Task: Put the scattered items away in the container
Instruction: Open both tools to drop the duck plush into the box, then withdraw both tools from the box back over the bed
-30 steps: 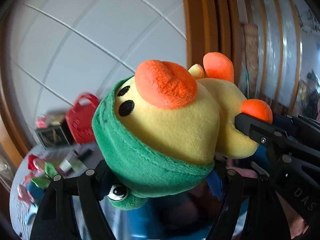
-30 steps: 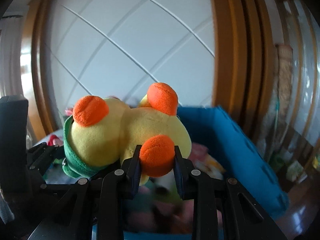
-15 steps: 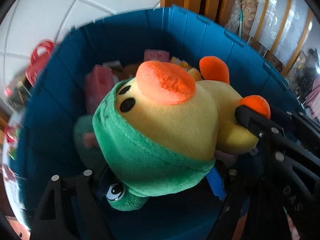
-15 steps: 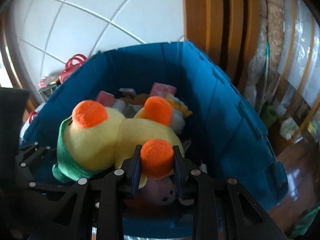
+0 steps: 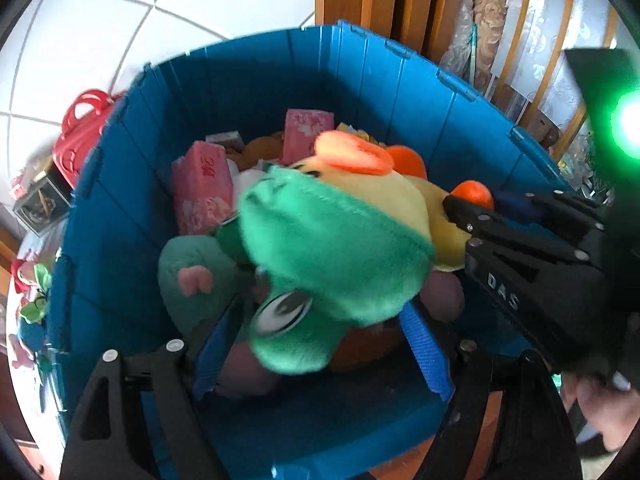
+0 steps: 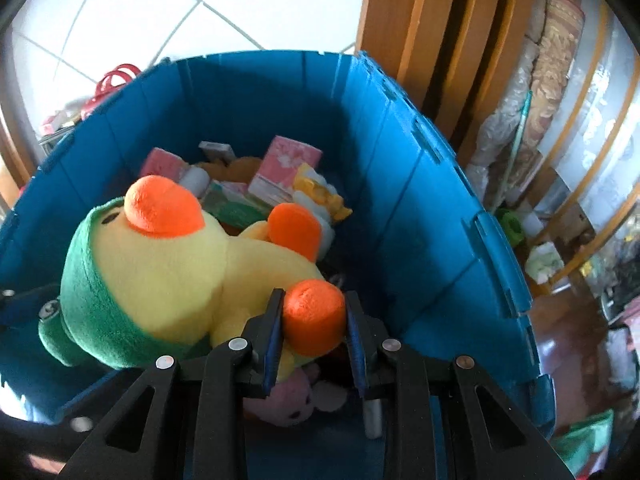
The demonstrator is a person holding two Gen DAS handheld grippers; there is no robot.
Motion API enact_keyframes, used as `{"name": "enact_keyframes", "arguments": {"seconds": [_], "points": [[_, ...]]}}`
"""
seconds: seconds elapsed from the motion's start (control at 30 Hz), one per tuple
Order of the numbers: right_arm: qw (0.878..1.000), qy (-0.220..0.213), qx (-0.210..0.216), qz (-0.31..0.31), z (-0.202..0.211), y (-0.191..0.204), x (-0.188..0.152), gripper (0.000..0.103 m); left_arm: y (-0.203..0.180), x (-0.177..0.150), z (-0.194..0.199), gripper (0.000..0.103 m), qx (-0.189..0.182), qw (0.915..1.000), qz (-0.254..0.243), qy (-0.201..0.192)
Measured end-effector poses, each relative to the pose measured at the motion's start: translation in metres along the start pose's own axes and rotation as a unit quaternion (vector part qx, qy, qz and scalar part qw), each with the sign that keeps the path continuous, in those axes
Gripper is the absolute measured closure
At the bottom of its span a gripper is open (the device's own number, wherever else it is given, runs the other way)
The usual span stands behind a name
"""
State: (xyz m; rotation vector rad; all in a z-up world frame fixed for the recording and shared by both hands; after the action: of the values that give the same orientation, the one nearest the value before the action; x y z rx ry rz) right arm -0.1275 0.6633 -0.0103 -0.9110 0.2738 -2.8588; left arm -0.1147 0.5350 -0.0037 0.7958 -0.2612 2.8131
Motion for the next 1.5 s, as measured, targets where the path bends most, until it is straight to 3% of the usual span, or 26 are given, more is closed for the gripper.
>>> {"name": "enact_keyframes", "arguments": {"seconds": [0.13, 0.2, 0.27, 0.43, 0.5, 0.6, 0.73, 0.8, 0.9, 1.2, 1.5], "points": [[1.0, -0.006, 0.007, -0.006, 0.002, -0.005, -0.003, 0.072, 0.009, -0.003, 0.015, 0.023, 0.008, 0.9995, 0.009, -0.028], [1.0, -0.02, 0.005, -0.018, 0.01, -0.008, -0.006, 0.054, 0.014, -0.004, 0.023, 0.023, 0.014, 0.9989, 0.014, -0.043], [0.999, -0.031, 0.007, -0.022, 0.018, -0.009, -0.01, 0.042, 0.018, -0.006, 0.028, 0.023, 0.015, 0.9984, 0.015, -0.052], [0.998, -0.062, 0.007, -0.021, 0.04, -0.005, -0.018, 0.032, 0.023, -0.015, 0.04, 0.023, 0.011, 0.9975, 0.019, -0.068], [0.997, -0.074, 0.011, -0.022, 0.049, -0.003, -0.024, 0.015, 0.023, -0.019, 0.046, 0.023, 0.007, 0.997, 0.018, -0.075], [0.996, -0.09, 0.011, -0.027, 0.061, -0.001, -0.032, 0.001, 0.023, -0.025, 0.053, 0.023, 0.01, 0.9957, 0.017, -0.09], [0.992, -0.12, 0.003, -0.036, 0.081, -0.001, -0.043, 0.001, 0.024, -0.033, 0.062, 0.023, 0.007, 0.9941, 0.022, -0.106], [0.99, -0.135, 0.004, -0.041, 0.091, -0.002, -0.049, 0.001, 0.025, -0.038, 0.067, 0.013, 0.006, 0.9927, 0.026, -0.117], [0.988, -0.146, 0.011, -0.045, 0.104, -0.004, -0.058, 0.001, 0.025, -0.046, 0.075, 0.007, 0.009, 0.9896, 0.029, -0.14], [0.984, -0.167, 0.012, -0.066, 0.12, 0.001, -0.09, 0.0, 0.031, -0.06, 0.095, 0.006, 0.008, 0.9817, 0.053, -0.182], [0.981, -0.174, 0.054, -0.073, 0.126, 0.025, -0.1, 0.0, 0.052, -0.077, 0.114, 0.006, 0.034, 0.9733, 0.083, -0.211]]}}
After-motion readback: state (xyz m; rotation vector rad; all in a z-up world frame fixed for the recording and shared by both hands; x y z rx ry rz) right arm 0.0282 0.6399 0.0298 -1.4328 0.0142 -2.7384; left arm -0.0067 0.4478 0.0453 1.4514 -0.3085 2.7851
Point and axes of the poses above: each gripper's, at about its wrist camera, not at the fingertips, and z roughly against the way its jaws point, y to its left, x to its top, the point moved 2 cm from there along -z, roughly the way its jaws point, and after that the axes turned 11 degrees about z, right-handed, at the moved point
